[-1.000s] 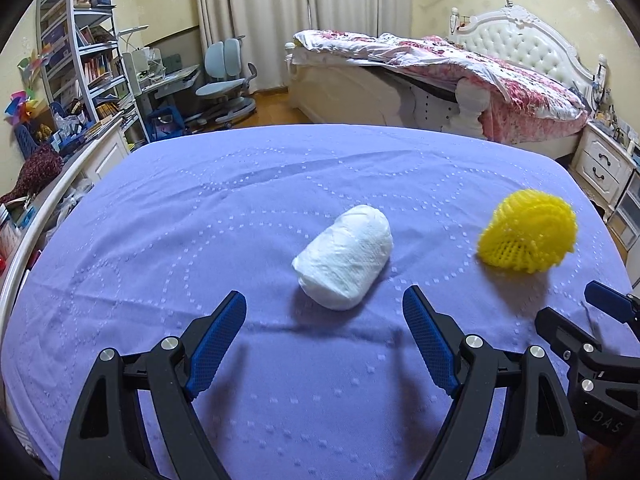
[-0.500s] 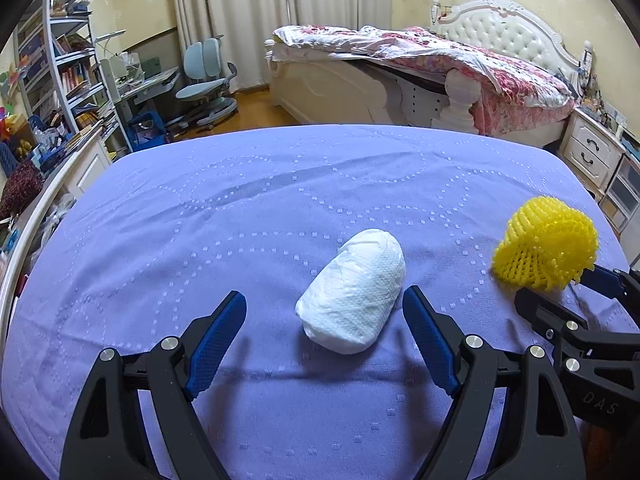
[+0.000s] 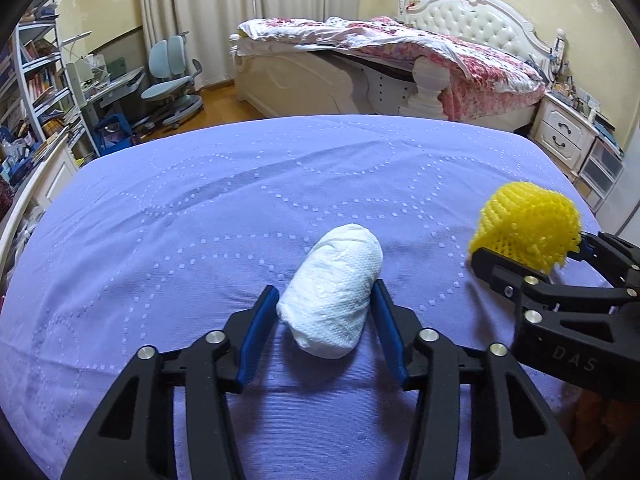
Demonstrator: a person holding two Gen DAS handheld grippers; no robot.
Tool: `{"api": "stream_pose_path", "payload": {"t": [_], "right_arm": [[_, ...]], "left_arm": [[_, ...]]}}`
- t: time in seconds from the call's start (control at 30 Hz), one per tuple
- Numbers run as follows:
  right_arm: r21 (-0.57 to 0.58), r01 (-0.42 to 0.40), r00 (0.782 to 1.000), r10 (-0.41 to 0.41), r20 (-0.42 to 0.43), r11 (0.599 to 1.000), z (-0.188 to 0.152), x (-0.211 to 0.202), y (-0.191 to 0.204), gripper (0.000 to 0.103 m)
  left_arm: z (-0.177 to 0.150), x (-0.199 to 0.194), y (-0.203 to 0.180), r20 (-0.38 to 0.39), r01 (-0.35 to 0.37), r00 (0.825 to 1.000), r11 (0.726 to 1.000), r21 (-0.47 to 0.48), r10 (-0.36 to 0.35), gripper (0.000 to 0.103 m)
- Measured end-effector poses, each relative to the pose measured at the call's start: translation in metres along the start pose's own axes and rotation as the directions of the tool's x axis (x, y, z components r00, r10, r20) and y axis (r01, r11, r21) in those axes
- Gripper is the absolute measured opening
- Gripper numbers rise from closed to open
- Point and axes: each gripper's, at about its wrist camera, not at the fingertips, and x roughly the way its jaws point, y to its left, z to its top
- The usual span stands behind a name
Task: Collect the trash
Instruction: 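Grasp the white tissue roll with the left gripper while the right gripper grasps the yellow mesh net, then carry the tissue roll and yellow mesh net over the black trash bin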
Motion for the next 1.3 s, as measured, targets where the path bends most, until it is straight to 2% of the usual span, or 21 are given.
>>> {"api": "stream_pose_path", "payload": {"t": [0.03,0.07,0.2,0.37,0.83,1.13,1.3], "right_arm": [[-0.003,-0.003,1.0,0.003,-0.007,1.0,0.0,0.002,0.0,0.066],[-0.01,-0.005,1.0,0.005,-0.015,1.0,0.0,0.003,0.001,0.055],[-0.025,-0.01,1.0,0.009,-0.01,1.0,0.001,0.002,0.002,0.047],[-0.021,-0.015,1.0,0.015,0.002,1.0,-0.006,-0.004,0.002,0.036],[0.009,-0.017,0.999,0.016,0.033,1.0,-0.046,-0.054,-0.017,0.033],[0.049,0.017,0.997,-0.02,0.069,0.999,-0.081,-0.096,-0.045,0.033],[0.092,0.06,0.994,-0.068,0.086,0.994,-0.104,-0.12,-0.07,0.033]], "left_arm": [[0.0,0.0,-0.001,0.001,0.005,1.0,1.0,0.005,-0.005,0.044],[-0.001,-0.001,-0.001,0.001,0.006,1.0,1.0,0.008,-0.006,0.043],[-0.001,-0.002,-0.003,0.007,0.008,1.0,1.0,0.014,-0.008,0.038],[-0.003,-0.008,0.002,0.023,0.003,1.0,1.0,-0.022,-0.002,0.037],[-0.027,-0.048,-0.022,0.078,0.019,0.997,0.998,-0.066,-0.014,0.037],[-0.041,-0.072,-0.064,0.11,0.07,0.992,0.996,-0.048,-0.064,0.037],[-0.044,-0.082,-0.094,0.132,0.102,0.986,0.995,-0.018,-0.099,0.037]]}}
